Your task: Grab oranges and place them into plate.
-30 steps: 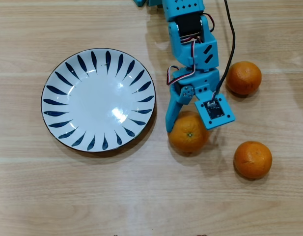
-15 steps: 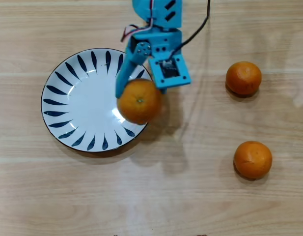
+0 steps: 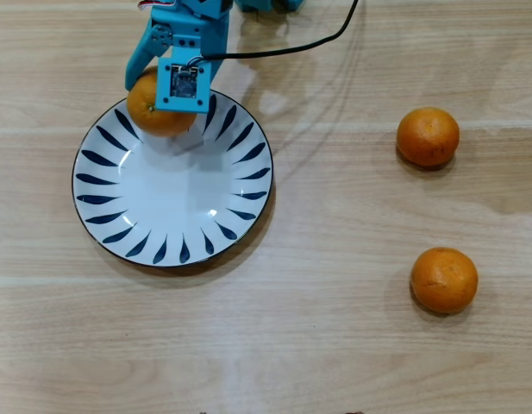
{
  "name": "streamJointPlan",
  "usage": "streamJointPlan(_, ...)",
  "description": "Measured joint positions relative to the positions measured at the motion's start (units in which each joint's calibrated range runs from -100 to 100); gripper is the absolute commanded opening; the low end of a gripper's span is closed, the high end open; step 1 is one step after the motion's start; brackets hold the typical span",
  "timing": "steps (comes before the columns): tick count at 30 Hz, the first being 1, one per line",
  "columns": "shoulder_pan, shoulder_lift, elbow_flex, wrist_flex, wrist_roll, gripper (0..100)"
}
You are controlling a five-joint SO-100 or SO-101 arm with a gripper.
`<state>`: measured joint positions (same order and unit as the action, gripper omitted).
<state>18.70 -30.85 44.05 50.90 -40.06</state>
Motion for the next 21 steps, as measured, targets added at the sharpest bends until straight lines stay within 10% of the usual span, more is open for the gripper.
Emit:
streamJointPlan(15, -2.5, -2.5, -1.2, 0.2, 0.2, 41)
streamJointPlan(21, -7.1, -3.2, -5.3, 0.3, 0.2, 19)
